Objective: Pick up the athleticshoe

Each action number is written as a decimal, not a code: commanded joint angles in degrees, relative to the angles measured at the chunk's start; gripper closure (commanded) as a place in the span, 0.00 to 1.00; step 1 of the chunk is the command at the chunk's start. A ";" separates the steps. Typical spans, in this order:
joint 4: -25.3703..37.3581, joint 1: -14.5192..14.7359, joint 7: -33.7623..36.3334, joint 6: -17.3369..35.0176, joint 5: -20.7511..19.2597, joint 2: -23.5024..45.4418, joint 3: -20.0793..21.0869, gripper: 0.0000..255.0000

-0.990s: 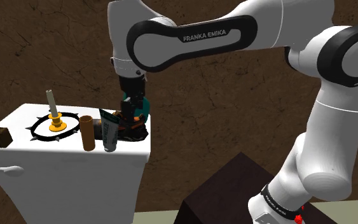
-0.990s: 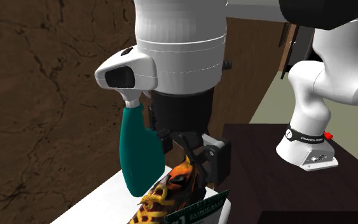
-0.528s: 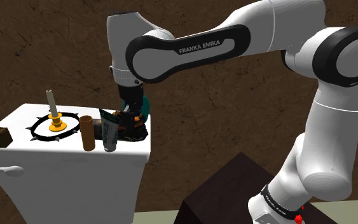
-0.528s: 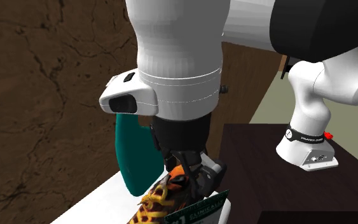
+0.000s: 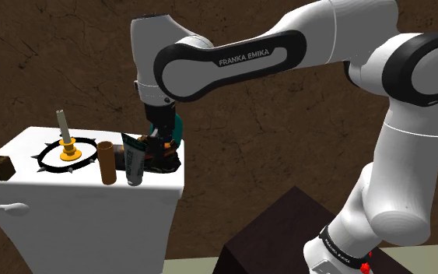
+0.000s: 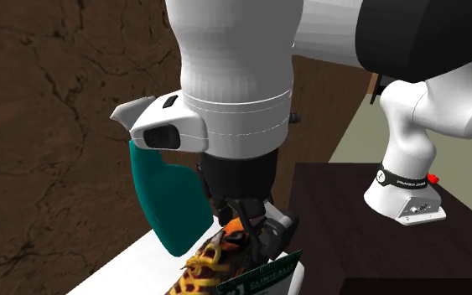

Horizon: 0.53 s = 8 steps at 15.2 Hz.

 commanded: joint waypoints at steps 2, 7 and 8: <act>0.25 -0.02 -0.11 -0.52 0.13 -0.24 0.04 1.00; 2.99 0.00 -0.65 -4.02 0.60 -1.09 0.20 1.00; 3.58 0.01 -0.75 -4.73 0.68 -1.22 0.22 1.00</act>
